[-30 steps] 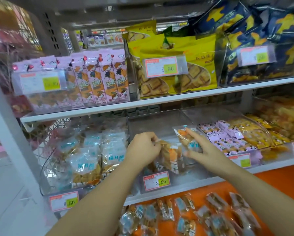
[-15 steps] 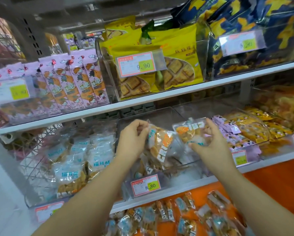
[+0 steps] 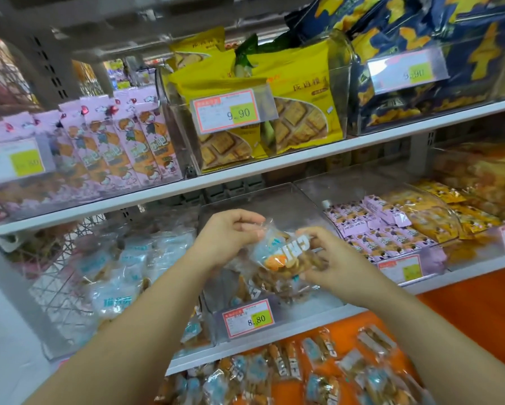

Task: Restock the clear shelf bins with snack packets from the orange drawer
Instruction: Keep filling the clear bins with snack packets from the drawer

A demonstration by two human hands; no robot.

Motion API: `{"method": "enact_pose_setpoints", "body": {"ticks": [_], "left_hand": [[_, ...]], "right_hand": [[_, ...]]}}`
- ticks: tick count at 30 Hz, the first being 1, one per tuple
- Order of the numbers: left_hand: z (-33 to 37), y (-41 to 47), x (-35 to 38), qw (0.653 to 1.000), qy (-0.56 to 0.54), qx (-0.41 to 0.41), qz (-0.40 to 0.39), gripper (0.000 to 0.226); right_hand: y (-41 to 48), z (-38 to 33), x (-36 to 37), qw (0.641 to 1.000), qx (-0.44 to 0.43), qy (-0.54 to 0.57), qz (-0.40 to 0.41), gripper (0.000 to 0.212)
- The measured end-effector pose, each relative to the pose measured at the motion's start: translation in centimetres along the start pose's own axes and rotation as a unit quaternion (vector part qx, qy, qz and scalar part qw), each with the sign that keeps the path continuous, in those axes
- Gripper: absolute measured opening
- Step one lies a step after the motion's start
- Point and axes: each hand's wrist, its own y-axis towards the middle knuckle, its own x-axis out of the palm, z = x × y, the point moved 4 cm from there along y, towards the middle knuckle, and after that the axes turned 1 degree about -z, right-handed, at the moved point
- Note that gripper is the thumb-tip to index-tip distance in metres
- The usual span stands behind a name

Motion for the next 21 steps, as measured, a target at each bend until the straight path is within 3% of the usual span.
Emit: {"method": "enact_pose_setpoints", "body": {"ticks": [4,7,13,17,21], "left_hand": [[0.5,-0.6,0.5,0.998,0.008,0.019,-0.061,0.020],[1.4,-1.3,1.3,0.995,0.012,0.049,-0.089,0.013],[1.9,-2.1,1.6,0.991,0.002,0.057,-0.121,0.011],[2.0,-1.9,1.1,0.993,-0.017,0.056,-0.100,0.012],[0.8,-1.9,0.4,0.977,-0.205,0.014,-0.047,0.022]], "right_hand": [[0.1,0.4,0.3,0.994,0.010,-0.112,0.001,0.081],[0.1,0.2,0.7,0.993,-0.004,-0.114,-0.018,0.091],[-0.2,0.3,-0.6,0.993,-0.009,-0.112,-0.028,0.056],[-0.2,0.4,-1.0,0.999,0.006,-0.044,-0.012,0.044],[-0.2,0.2,-1.0,0.997,0.014,0.078,0.015,0.038]]}}
